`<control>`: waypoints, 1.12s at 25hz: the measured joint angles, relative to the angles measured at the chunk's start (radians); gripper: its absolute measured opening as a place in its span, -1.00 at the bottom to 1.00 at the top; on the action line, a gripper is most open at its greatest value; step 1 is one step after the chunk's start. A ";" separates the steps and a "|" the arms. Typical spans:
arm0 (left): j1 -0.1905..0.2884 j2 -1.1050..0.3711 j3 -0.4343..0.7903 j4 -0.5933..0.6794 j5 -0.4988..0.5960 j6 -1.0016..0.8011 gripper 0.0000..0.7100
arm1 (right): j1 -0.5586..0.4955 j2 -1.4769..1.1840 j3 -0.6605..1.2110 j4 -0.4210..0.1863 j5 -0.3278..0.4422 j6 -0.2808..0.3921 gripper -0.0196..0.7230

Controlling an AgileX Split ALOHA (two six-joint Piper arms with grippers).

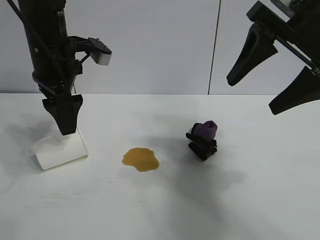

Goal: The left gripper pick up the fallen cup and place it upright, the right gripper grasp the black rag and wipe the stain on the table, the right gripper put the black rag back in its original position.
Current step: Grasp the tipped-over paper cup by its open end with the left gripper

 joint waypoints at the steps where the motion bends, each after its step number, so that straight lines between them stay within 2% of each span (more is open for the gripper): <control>1: 0.000 0.004 0.000 0.000 -0.005 -0.010 0.86 | 0.000 0.000 0.000 -0.001 0.000 0.000 0.56; 28: 0.000 0.138 -0.002 -0.020 -0.059 -0.070 0.86 | 0.000 0.000 0.000 -0.001 -0.002 -0.002 0.56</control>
